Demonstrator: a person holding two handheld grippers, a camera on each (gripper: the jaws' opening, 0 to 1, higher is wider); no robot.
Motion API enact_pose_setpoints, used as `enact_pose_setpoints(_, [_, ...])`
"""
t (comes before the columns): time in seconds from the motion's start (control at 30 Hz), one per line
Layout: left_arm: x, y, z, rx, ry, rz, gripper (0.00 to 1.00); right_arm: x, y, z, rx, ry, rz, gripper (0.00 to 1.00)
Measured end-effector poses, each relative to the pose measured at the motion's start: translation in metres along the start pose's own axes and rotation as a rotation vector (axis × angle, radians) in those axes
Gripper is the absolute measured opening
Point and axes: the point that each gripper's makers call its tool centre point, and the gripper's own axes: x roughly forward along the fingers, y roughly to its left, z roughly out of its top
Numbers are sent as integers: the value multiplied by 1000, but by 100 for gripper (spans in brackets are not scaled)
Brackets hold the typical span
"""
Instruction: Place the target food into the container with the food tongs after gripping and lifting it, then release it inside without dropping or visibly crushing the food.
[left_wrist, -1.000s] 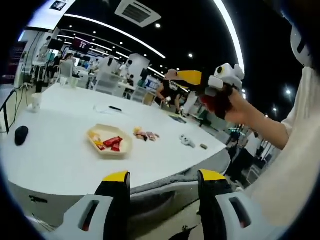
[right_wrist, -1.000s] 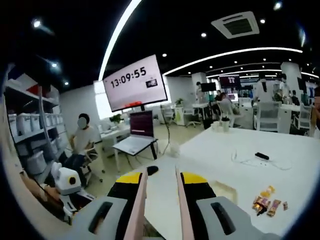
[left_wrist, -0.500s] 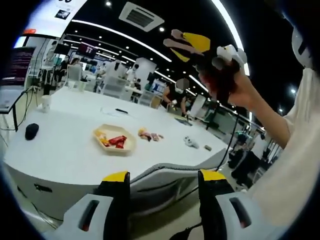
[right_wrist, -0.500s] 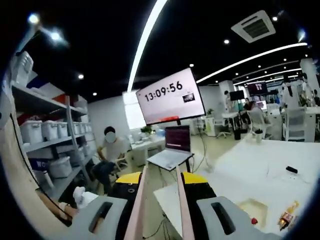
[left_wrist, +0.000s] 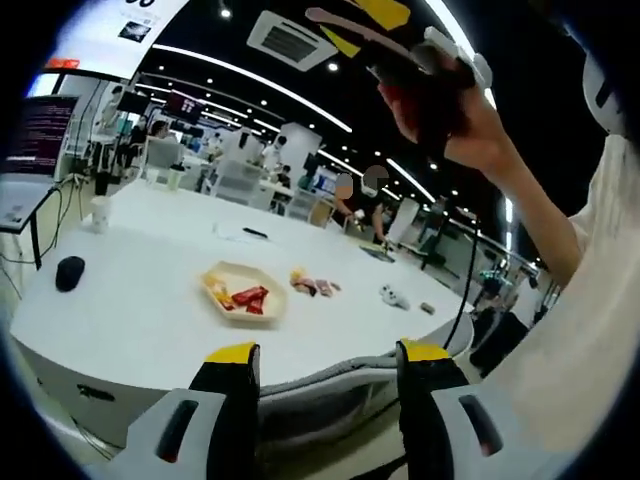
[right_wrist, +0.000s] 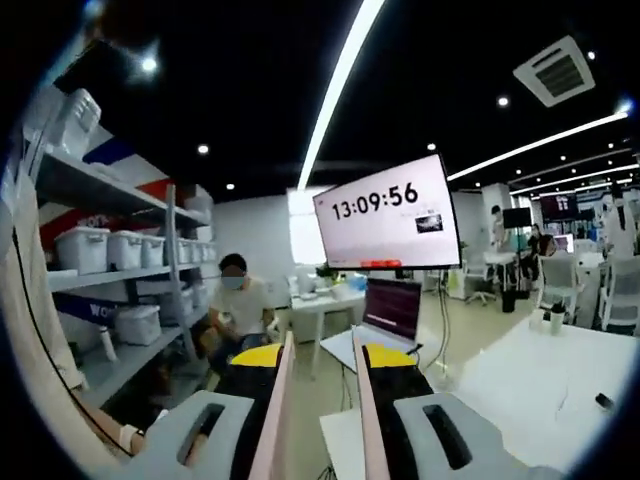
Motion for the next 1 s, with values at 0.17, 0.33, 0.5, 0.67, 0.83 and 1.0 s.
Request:
enact_pose_setpoints(0.17, [11,18,12,-8,-9,10,54,25,-15,7,-2,-15,23,30])
enact_pose_setpoints(0.33, [19,41,28,-22,-19,17,54,62,-33,17,33,-56,45,30])
enact_pose_setpoints(0.5, [21,63,31,-38,-13,22,54,99,-48,9,36,-52,63,30])
enact_pose_setpoints(0.67, [22,84,36,-62,-11,24,54,103,-68,-11,19,-15,53,30])
enact_pose_setpoints(0.83, [32,93,36,-65,27,-13,54,64,-107,-19,19,-10,-66,31])
enact_pose_setpoints(1.0, [55,92,35,-46,82,-78,54,13,-145,-24,-9,15,-203,31])
